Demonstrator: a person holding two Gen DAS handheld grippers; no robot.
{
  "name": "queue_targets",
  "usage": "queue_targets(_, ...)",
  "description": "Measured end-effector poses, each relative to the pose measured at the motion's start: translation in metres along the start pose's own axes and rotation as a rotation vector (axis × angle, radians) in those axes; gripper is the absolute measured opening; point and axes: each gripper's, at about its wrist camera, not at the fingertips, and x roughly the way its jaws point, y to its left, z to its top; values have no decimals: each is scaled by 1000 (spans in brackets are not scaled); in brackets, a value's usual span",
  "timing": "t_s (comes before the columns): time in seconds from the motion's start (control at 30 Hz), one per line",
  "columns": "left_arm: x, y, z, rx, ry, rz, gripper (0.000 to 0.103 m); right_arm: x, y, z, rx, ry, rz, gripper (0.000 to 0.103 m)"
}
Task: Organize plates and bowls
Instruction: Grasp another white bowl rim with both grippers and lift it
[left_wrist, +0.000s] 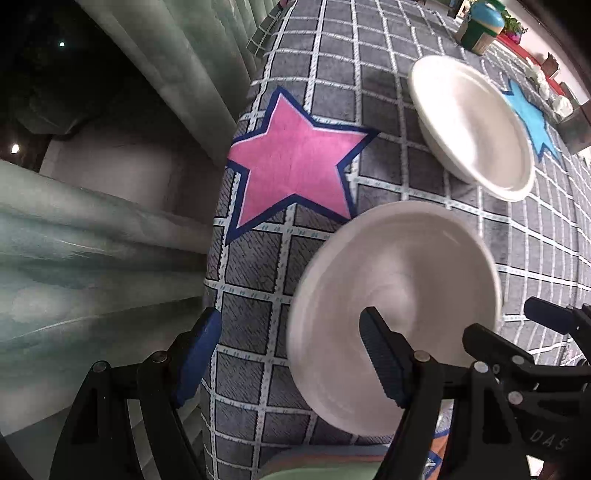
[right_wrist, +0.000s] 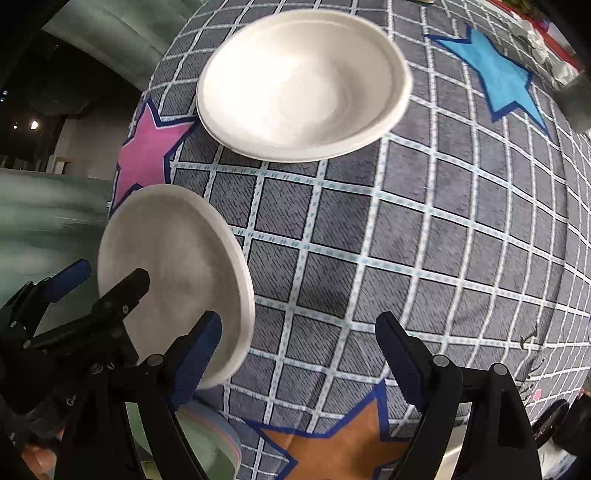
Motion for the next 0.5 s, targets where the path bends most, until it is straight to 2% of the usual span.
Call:
queue_targets(0.13,6,6,-3,-11,20,-18,79,14,7,1,18,6,5,85)
queue_targets(0.17,6,7,-3,-12,23,-34,77,16,11,0,17,7,10,77)
queue_targets(0.2,8,7,-1,-9,25,-42,70,20,15,0,16,14,14,63)
queue_targets(0.23,8,5,-2,4,30,-51,63,23,19,1,18,22,20,59)
queue_targets(0.3,12,0,0,28,32,-49,60,31,29,3,33,29,45,45)
queue_targets(0.37,11,-6,-1,57,27,-56,49,39,25,3,48,28,69,40)
queue_targets(0.4,10,-9,0,63,31,-66,40,40,27,2,45,29,78,37)
queue_targets(0.5,9,-17,-2,82,39,-94,35,53,35,6,41,42,101,24)
